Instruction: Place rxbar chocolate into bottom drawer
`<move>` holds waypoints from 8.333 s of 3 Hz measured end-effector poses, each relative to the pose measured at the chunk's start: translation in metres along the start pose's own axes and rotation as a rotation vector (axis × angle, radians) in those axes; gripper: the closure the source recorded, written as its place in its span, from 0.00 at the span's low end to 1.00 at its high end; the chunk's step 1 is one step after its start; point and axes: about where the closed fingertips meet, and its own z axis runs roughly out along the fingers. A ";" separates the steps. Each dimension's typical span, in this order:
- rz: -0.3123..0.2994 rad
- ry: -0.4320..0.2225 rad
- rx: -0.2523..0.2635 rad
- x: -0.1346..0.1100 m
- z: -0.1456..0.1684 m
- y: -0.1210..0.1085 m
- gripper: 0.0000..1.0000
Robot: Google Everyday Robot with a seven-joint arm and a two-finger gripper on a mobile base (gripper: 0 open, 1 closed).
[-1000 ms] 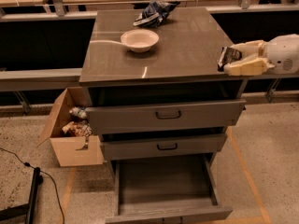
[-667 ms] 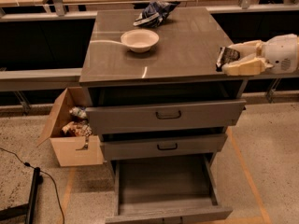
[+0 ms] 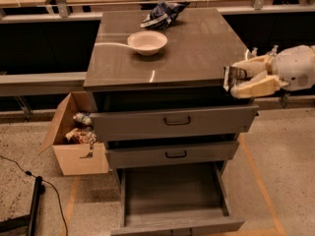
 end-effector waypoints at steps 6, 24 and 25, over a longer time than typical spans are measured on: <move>-0.012 0.320 -0.431 0.206 0.185 0.205 1.00; 0.312 0.480 0.099 0.624 0.423 0.054 0.17; 0.321 0.513 0.199 0.621 0.368 0.041 0.41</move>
Offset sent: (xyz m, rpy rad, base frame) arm -0.1778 0.0985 -0.2003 -0.1802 0.2132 0.3154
